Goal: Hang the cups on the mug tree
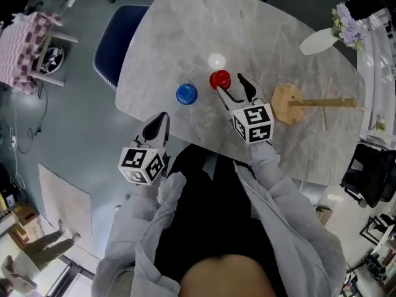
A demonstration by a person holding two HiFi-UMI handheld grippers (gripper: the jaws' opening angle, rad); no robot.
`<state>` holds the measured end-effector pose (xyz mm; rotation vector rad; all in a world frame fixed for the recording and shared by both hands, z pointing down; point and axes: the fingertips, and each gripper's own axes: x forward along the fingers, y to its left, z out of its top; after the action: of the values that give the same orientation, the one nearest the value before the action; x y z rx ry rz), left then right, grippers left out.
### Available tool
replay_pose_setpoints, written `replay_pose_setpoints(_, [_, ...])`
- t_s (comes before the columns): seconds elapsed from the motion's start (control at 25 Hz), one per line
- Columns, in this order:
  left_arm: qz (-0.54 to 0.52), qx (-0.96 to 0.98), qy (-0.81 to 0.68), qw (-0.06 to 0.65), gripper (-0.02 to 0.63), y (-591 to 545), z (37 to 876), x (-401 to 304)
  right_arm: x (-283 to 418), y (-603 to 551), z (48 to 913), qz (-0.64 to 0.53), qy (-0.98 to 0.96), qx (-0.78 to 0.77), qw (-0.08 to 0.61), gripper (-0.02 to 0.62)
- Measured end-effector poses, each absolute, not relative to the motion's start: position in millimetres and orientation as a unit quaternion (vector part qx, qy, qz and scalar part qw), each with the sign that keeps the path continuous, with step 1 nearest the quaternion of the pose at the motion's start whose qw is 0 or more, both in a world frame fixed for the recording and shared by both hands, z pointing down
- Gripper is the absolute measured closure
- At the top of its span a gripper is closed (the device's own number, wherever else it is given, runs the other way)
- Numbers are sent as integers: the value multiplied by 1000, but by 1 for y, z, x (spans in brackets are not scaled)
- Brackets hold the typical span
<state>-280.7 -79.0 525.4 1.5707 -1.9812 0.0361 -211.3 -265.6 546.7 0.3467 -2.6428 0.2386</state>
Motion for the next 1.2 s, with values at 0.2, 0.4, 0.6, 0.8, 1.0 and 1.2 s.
replay_pose_setpoints(0.2, [11, 573, -757, 312, 607, -70, 541, -285, -226, -269, 579, 77, -957, 117, 252, 298])
replay_pose_setpoints(0.4, [11, 563, -759, 327, 607, -59, 554, -281, -234, -270, 592, 69, -958, 118, 254, 357])
replay_pose_setpoints(0.6, [13, 571, -752, 328, 607, -62, 554, -287, -240, -266, 588, 54, -960, 112, 252, 357])
replay_pose_setpoints(0.8, [14, 597, -740, 311, 607, -75, 538, -286, -219, -271, 568, 57, -958, 144, 240, 357])
replay_pose_setpoints(1.0, [19, 625, -722, 296, 607, -88, 522, -279, -195, -277, 538, 64, -957, 178, 220, 357])
replay_pose_setpoints(1.2, [20, 654, -702, 282, 607, -100, 507, -271, -169, -271, 506, 87, -957, 208, 185, 359])
